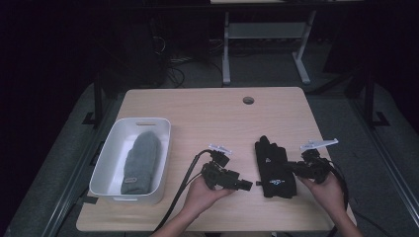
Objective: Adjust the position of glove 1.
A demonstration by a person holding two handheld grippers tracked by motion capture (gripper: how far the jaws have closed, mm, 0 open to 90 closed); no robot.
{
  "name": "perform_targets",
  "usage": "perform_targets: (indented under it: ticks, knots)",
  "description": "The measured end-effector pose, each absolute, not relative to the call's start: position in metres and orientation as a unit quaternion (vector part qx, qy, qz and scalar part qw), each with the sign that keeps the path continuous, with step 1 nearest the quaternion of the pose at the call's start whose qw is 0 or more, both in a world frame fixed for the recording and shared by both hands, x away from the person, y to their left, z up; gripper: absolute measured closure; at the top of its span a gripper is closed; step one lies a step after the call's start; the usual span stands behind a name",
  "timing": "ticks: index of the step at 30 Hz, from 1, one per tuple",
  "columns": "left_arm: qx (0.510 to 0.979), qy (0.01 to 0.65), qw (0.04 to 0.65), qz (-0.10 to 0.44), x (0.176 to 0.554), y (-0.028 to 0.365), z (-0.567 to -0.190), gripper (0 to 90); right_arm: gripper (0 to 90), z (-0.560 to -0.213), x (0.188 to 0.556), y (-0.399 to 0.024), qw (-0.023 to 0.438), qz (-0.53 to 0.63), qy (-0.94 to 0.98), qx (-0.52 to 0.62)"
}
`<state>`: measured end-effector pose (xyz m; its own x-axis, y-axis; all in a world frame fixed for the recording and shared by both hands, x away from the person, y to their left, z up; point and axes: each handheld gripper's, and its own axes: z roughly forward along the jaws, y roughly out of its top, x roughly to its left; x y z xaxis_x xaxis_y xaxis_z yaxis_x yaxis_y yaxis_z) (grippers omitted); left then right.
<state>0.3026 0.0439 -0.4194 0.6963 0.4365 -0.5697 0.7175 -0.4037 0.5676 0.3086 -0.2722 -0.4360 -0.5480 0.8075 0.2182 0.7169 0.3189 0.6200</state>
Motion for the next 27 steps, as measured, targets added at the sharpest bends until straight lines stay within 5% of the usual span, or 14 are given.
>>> perform_targets:
  ticks: [27]
  knots:
    - [0.823,0.358,0.403,-0.181,0.304,0.037,-0.432,26.4,84.6,-0.451,0.298,-0.258,0.027,0.361,0.813,0.457]
